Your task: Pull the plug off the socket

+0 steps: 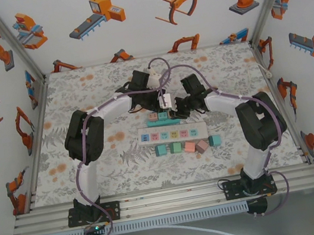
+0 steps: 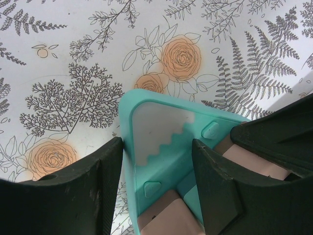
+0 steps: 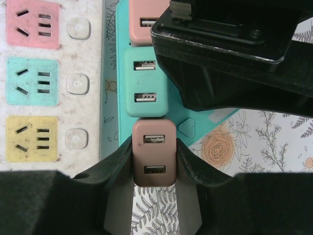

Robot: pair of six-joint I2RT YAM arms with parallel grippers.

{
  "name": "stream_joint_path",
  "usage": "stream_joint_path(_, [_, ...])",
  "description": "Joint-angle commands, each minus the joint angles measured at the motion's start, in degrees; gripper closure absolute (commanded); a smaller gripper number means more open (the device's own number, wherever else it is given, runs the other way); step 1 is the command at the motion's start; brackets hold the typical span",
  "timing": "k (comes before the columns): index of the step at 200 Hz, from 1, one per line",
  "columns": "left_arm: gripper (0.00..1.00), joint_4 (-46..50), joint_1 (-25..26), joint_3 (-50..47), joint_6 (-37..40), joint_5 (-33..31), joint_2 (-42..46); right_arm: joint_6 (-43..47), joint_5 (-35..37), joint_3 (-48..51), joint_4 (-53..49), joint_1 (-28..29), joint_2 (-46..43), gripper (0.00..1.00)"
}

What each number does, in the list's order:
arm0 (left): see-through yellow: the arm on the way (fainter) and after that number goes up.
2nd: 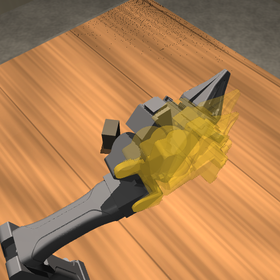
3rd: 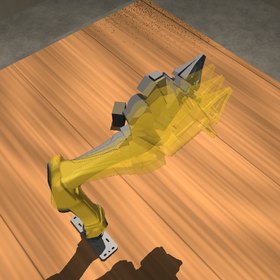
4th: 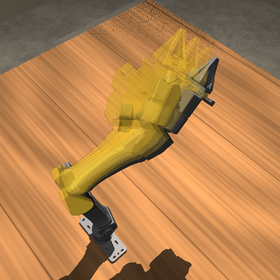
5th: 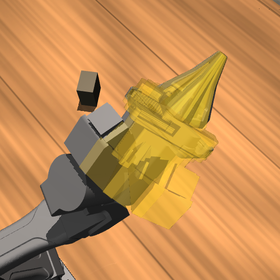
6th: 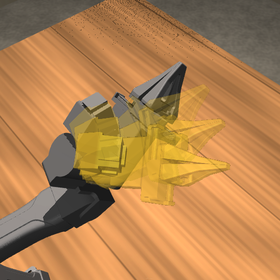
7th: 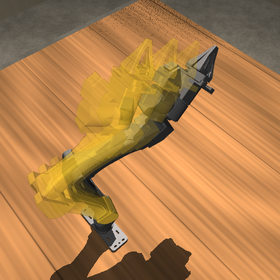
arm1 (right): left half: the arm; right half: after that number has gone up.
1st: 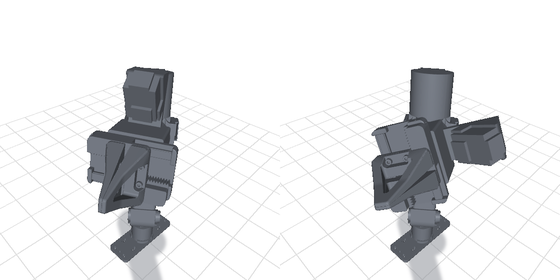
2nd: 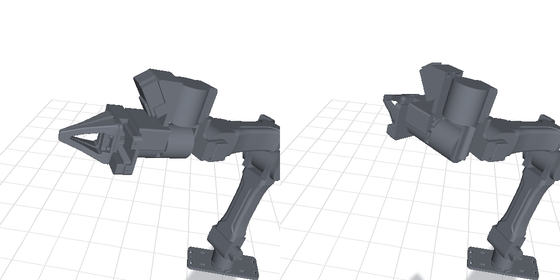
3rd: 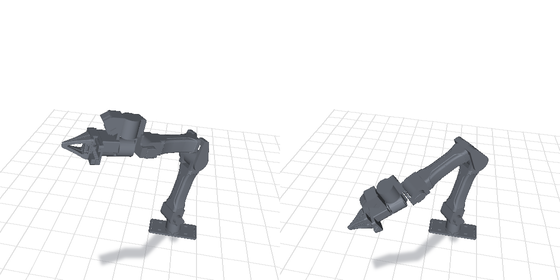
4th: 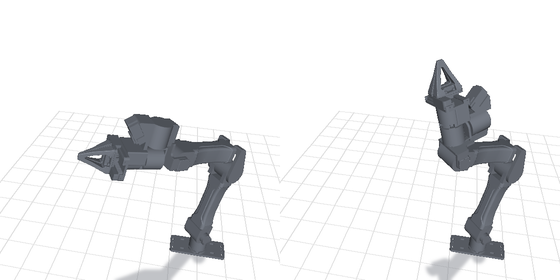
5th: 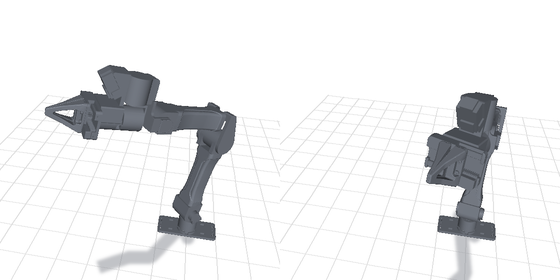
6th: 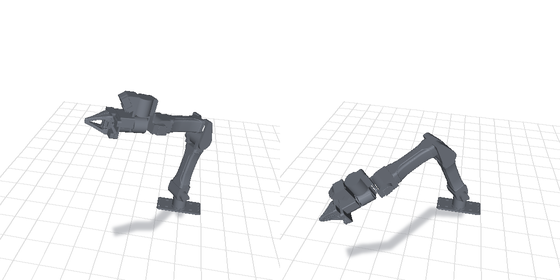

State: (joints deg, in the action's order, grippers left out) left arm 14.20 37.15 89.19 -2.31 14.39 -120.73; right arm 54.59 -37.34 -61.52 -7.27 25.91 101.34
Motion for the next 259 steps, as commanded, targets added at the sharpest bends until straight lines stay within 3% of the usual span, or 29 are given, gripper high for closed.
stream_joint_path(1, [0.45, 7.31, -0.19, -3.11, 4.78, -10.86, -6.80, -1.36, -4.16, -3.92, 2.85, 1.16, -3.99, 0.82])
stream_joint_path(55, [0.45, 7.84, 0.98, -2.92, 6.93, -14.11, -7.73, 5.44, 2.74, -4.62, -3.61, 3.01, -5.31, 0.83])
stream_joint_path(112, [0.45, 8.26, 1.63, -3.06, 7.69, -16.16, -8.17, -1.42, -0.01, -3.94, -0.10, 3.01, -6.45, 0.84])
stream_joint_path(211, [0.46, 8.22, 1.66, -2.96, 7.25, -16.19, -8.56, -1.46, 0.45, -0.32, 1.36, 3.09, -8.78, 0.84])
stream_joint_path(259, [0.46, 8.14, 1.71, -2.53, 5.88, -14.89, -6.20, -3.26, 0.39, 3.19, 1.12, 3.09, -14.24, 0.84])
